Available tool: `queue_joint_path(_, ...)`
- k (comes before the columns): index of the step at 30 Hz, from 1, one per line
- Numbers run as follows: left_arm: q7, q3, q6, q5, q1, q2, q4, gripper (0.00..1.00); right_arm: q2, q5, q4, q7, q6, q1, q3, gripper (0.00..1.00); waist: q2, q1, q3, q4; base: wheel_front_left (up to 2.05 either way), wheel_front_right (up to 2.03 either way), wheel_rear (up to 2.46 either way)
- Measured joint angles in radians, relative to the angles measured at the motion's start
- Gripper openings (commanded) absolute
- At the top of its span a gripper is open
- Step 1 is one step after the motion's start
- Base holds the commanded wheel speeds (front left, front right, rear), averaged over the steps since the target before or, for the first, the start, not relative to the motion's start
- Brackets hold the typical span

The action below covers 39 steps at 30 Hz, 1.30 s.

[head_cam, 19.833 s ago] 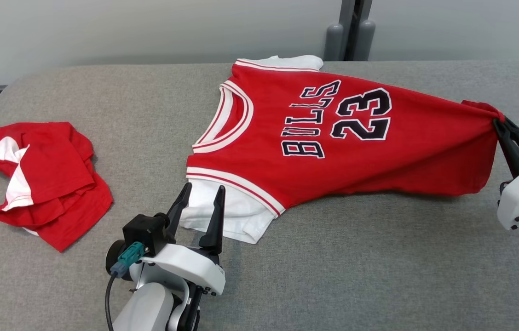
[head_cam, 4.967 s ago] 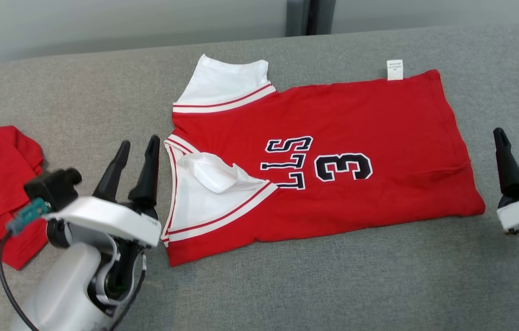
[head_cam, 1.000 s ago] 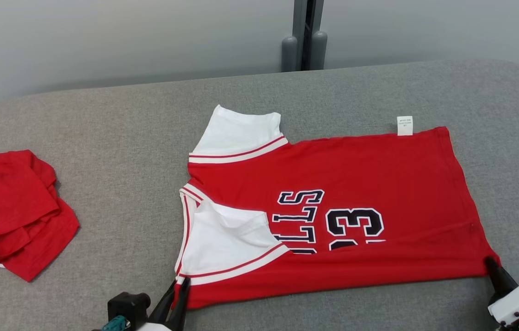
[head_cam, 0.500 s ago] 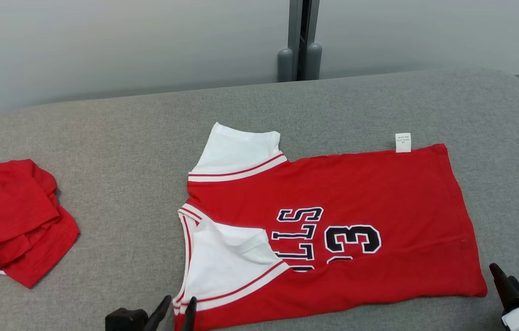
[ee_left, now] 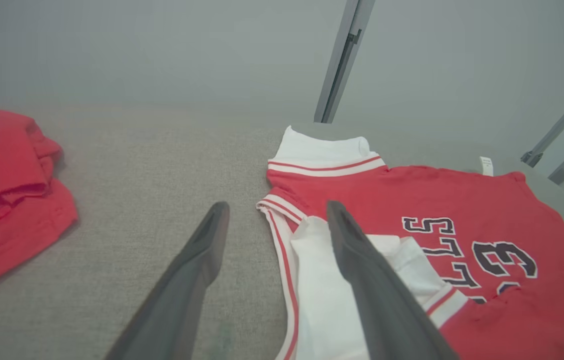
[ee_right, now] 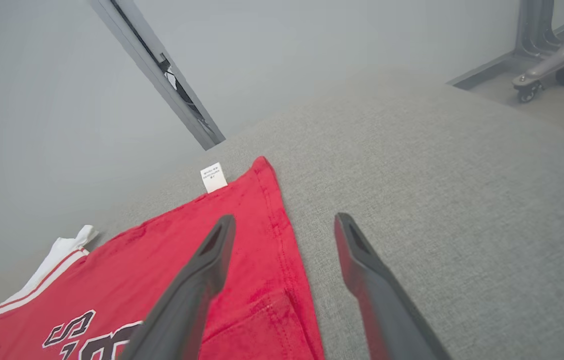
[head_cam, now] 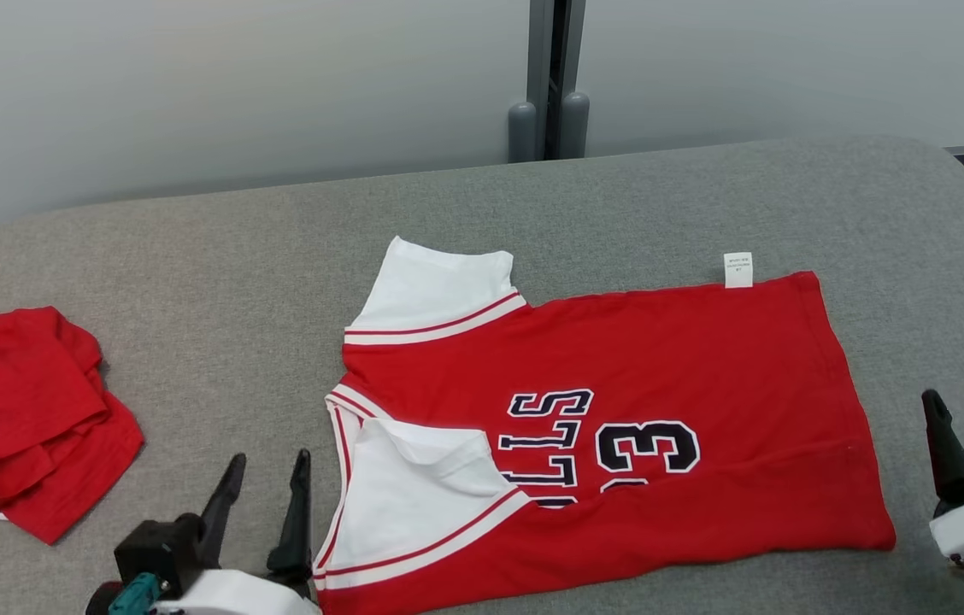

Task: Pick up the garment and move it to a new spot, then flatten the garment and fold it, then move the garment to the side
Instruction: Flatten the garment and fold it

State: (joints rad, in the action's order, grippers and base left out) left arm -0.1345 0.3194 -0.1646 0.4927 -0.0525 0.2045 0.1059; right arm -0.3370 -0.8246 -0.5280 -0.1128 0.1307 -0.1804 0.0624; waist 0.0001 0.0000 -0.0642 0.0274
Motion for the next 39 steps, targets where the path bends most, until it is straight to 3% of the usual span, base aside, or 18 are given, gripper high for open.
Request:
queue_joint_path(5,-0.084,-0.034,-0.004,-0.001,0.047,-0.025,-0.01,1.0,0.004,0.135,0.099,-0.092,0.0,-0.014,0.01,1.0,0.0,0.0,-0.005,0.01,0.0,0.0,0.0)
queue_joint_path(11,-0.123,-0.042,0.014,-0.066,0.11,-0.032,0.02,1.0,0.025,0.267,0.191,-0.135,0.0,-0.017,0.032,1.0,0.0,0.0,-0.022,0.019,0.0,0.0,0.0)
queue_joint_path(14,-0.126,-0.058,0.021,-0.065,0.131,-0.066,0.058,1.0,0.039,0.342,0.218,-0.143,0.0,-0.016,0.048,1.0,0.0,0.0,-0.037,0.024,0.0,0.0,0.0)
queue_joint_path(25,-0.124,-0.08,0.023,-0.131,0.275,-0.088,0.253,1.0,0.138,0.4,0.288,-0.148,0.0,-0.021,0.043,1.0,0.0,0.0,-0.112,0.067,0.0,0.0,0.0)
queue_joint_path(32,-0.007,-0.055,0.024,-0.187,0.485,-0.021,0.376,1.0,0.169,0.416,0.334,-0.149,0.0,-0.061,0.056,1.0,-0.0001,0.0,-0.196,0.122,0.0,0.0,0.0)
queue_joint_path(39,0.158,-0.014,0.068,-0.225,0.735,0.036,0.511,1.0,0.203,0.422,0.366,-0.149,0.0,-0.088,0.055,1.0,0.0,0.0,-0.306,0.188,0.0,0.0,0.0)
